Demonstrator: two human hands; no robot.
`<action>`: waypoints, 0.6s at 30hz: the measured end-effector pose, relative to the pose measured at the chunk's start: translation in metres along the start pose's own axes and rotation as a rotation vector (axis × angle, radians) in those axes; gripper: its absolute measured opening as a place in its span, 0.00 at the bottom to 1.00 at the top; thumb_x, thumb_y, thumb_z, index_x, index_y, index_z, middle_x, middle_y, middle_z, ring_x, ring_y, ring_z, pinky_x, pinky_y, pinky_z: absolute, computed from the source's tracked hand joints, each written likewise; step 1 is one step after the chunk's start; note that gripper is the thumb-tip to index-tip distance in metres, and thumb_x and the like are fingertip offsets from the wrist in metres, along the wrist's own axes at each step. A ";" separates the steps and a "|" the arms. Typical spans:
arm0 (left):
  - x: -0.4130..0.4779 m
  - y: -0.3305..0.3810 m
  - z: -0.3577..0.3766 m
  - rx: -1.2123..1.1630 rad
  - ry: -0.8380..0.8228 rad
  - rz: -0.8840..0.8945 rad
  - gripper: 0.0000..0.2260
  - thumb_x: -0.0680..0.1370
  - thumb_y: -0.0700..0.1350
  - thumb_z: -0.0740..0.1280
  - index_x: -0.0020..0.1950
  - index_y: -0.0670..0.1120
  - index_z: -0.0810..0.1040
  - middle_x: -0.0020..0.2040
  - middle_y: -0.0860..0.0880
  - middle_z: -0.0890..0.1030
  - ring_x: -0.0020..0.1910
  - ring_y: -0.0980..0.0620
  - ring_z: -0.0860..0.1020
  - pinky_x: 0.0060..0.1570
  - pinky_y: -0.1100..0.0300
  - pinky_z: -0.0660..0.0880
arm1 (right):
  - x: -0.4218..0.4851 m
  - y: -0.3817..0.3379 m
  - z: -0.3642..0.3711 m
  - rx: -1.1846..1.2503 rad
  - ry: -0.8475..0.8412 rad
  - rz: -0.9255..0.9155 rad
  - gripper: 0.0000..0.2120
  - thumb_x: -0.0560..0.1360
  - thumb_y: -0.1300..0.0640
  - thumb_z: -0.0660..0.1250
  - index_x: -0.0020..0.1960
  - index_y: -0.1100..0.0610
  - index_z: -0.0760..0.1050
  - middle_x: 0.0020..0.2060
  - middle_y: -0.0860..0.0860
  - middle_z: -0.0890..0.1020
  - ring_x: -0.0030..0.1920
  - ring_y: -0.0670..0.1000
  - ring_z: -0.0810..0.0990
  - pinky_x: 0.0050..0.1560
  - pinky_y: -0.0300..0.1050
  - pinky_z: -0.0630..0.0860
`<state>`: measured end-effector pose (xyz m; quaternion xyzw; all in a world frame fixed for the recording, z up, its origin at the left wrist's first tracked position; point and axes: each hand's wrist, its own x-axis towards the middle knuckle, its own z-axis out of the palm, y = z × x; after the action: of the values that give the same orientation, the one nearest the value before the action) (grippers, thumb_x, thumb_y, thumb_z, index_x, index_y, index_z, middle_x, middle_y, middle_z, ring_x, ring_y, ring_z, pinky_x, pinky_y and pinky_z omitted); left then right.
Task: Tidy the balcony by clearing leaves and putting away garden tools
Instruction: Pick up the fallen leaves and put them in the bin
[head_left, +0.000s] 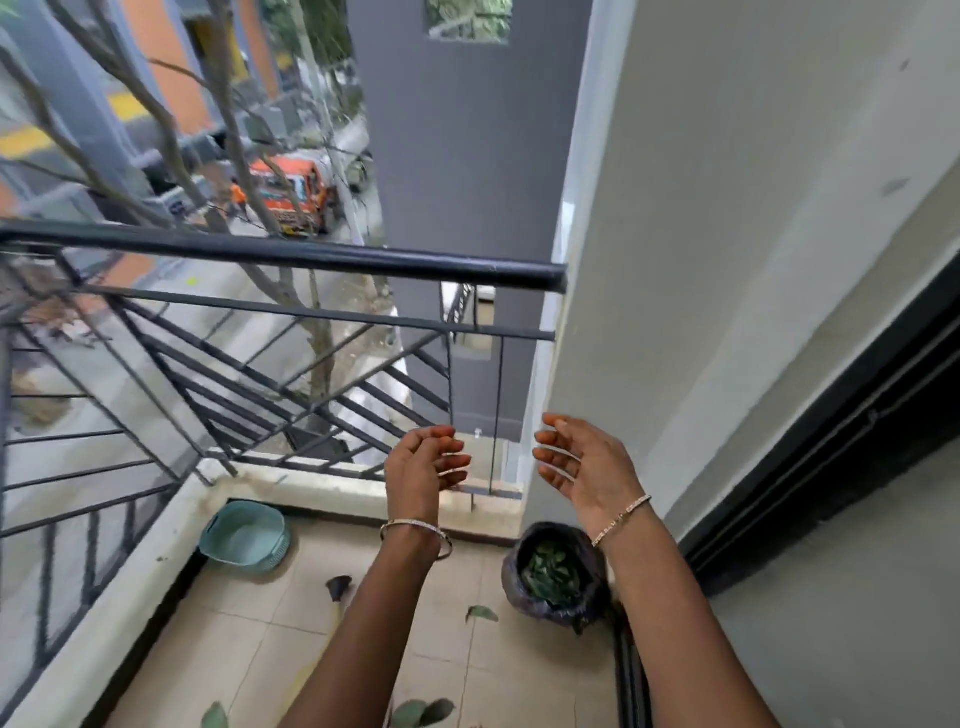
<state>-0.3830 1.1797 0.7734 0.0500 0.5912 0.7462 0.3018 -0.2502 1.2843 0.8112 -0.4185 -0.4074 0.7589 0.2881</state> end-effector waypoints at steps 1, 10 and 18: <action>-0.009 0.008 -0.006 -0.028 0.024 0.024 0.09 0.77 0.33 0.59 0.46 0.40 0.79 0.36 0.43 0.80 0.31 0.47 0.79 0.34 0.58 0.75 | -0.006 -0.006 0.007 -0.023 -0.040 -0.020 0.08 0.80 0.59 0.63 0.52 0.59 0.80 0.38 0.52 0.82 0.39 0.51 0.80 0.40 0.43 0.77; -0.107 0.038 -0.083 -0.111 0.315 0.139 0.11 0.79 0.34 0.58 0.47 0.41 0.80 0.36 0.45 0.81 0.31 0.51 0.79 0.32 0.60 0.76 | -0.075 0.002 0.050 -0.113 -0.341 0.002 0.07 0.79 0.61 0.63 0.51 0.61 0.79 0.35 0.52 0.81 0.33 0.49 0.79 0.35 0.41 0.76; -0.248 0.034 -0.206 -0.192 0.724 0.192 0.12 0.80 0.36 0.57 0.44 0.43 0.79 0.35 0.46 0.79 0.26 0.54 0.78 0.32 0.60 0.74 | -0.161 0.101 0.112 -0.281 -0.631 0.233 0.07 0.79 0.60 0.62 0.49 0.58 0.79 0.33 0.51 0.81 0.32 0.49 0.79 0.34 0.41 0.73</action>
<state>-0.2839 0.8737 0.8131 -0.1901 0.5796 0.7924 0.0054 -0.2789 1.0659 0.8248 -0.2428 -0.5263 0.8149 -0.0006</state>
